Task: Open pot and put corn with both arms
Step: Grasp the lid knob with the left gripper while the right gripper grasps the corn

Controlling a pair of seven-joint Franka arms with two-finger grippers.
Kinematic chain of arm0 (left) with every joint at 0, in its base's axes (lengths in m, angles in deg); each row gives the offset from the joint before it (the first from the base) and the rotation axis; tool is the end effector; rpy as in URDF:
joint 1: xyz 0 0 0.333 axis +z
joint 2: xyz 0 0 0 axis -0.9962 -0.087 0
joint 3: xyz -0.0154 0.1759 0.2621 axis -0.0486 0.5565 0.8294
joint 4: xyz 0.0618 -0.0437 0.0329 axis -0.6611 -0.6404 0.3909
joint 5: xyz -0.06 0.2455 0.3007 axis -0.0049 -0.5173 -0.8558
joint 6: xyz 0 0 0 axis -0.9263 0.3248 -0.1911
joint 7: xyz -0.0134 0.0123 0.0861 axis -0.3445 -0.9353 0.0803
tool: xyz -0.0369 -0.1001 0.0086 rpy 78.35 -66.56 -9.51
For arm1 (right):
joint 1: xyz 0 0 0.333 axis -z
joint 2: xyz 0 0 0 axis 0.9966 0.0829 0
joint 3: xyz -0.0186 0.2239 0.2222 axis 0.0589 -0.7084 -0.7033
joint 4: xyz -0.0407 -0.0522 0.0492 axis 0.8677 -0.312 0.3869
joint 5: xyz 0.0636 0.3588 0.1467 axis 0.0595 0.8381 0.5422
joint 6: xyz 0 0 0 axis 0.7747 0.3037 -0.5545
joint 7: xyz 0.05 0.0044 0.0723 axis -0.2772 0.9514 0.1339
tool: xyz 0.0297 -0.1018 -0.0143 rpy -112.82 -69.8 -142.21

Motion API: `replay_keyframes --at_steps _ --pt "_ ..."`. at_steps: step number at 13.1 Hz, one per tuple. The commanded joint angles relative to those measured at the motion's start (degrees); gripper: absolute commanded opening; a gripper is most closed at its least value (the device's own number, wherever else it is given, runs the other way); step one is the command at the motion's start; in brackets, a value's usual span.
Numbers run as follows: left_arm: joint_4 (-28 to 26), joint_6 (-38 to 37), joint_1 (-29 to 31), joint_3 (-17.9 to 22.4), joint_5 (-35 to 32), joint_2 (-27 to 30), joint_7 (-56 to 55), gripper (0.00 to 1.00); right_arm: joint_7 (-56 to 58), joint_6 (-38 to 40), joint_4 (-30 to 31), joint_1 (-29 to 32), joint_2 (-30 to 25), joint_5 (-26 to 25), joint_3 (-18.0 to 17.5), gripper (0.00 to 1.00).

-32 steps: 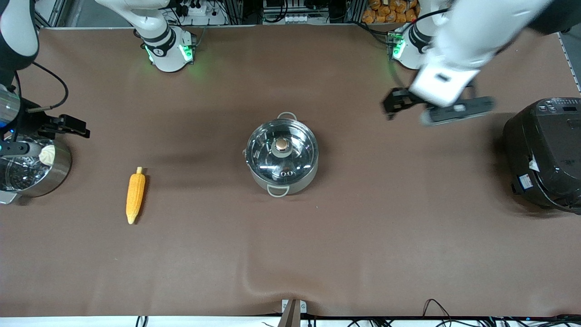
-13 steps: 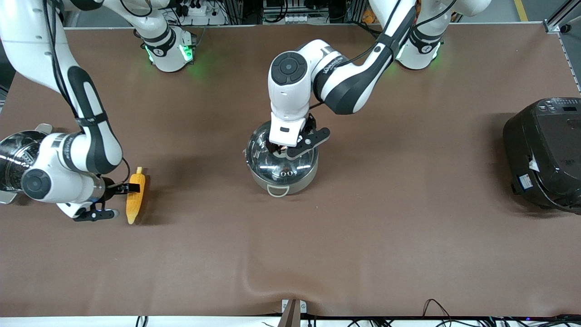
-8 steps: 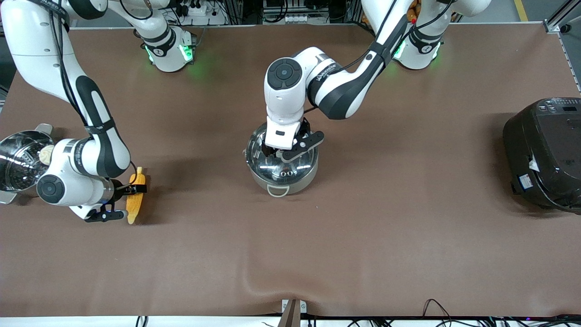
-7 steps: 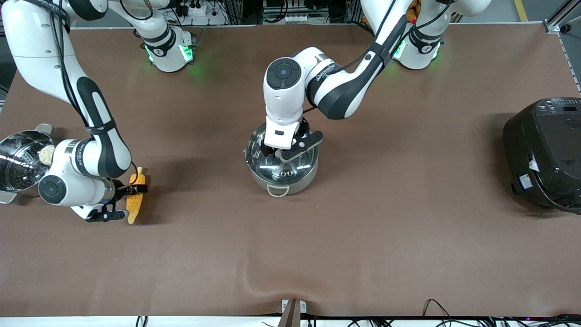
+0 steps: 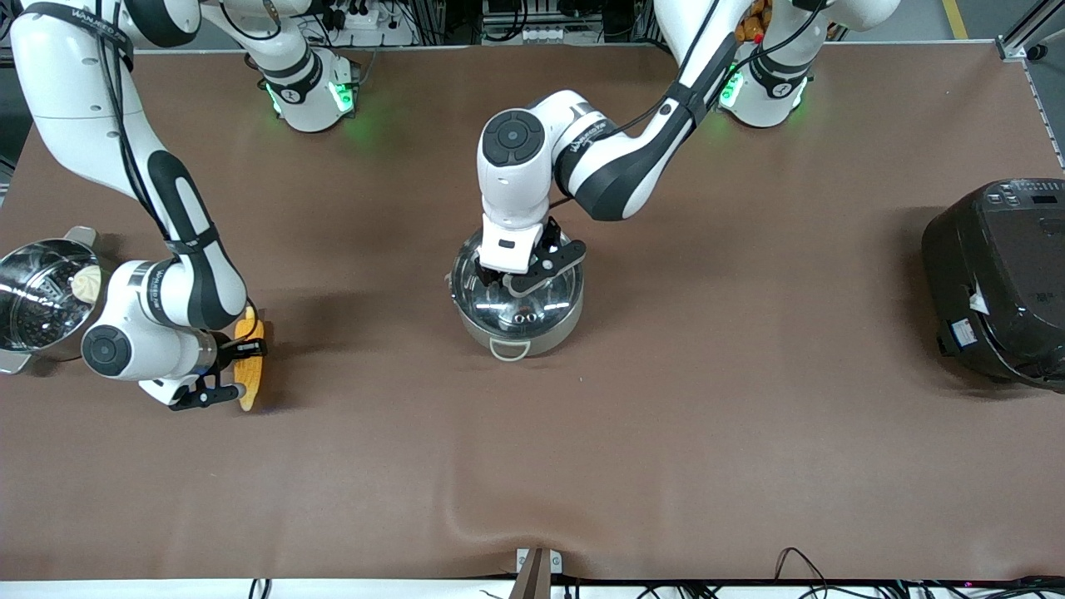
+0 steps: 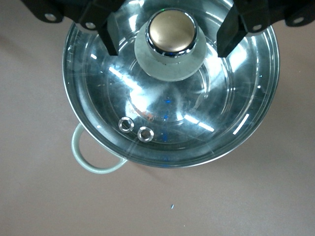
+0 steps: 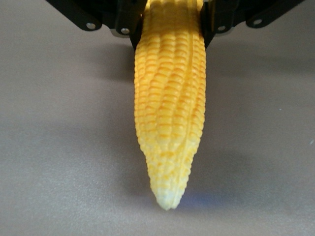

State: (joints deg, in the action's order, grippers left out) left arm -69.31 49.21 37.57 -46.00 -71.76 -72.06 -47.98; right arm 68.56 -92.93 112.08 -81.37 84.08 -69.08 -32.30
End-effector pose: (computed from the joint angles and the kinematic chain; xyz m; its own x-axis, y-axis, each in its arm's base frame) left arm 0.4904 -0.5556 0.3647 0.8388 0.5445 0.0068 0.5434 -0.8378 0.0535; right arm 0.6438 -0.0509 0.1784 0.9552 0.2013 -0.2169 0.1953 -0.9795 -0.0491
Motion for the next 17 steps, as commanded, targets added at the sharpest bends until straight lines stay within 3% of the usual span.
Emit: replay_keyframes --at_steps 1,5,10,17 --pt "1.5 0.03 -0.9 0.62 -1.1 -1.62 -1.54 0.87 1.6 4.07 -1.18 0.17 -2.55 -0.78 -0.68 0.0" --pt "1.41 -0.05 -1.25 0.53 -1.1 -2.06 -1.63 0.83 2.66 16.46 -6.71 -1.58 -6.42 -0.79 -0.85 0.0" --pt "1.41 -0.05 -1.25 0.53 -0.84 -2.06 -1.63 0.75 2.49 25.88 -7.07 -4.39 -13.45 0.01 -2.34 0.0" --pt "1.06 -0.05 -1.43 0.36 -0.66 -2.33 -1.63 0.68 2.58 30.9 -7.25 -8.43 -20.23 0.01 -6.39 0.0"
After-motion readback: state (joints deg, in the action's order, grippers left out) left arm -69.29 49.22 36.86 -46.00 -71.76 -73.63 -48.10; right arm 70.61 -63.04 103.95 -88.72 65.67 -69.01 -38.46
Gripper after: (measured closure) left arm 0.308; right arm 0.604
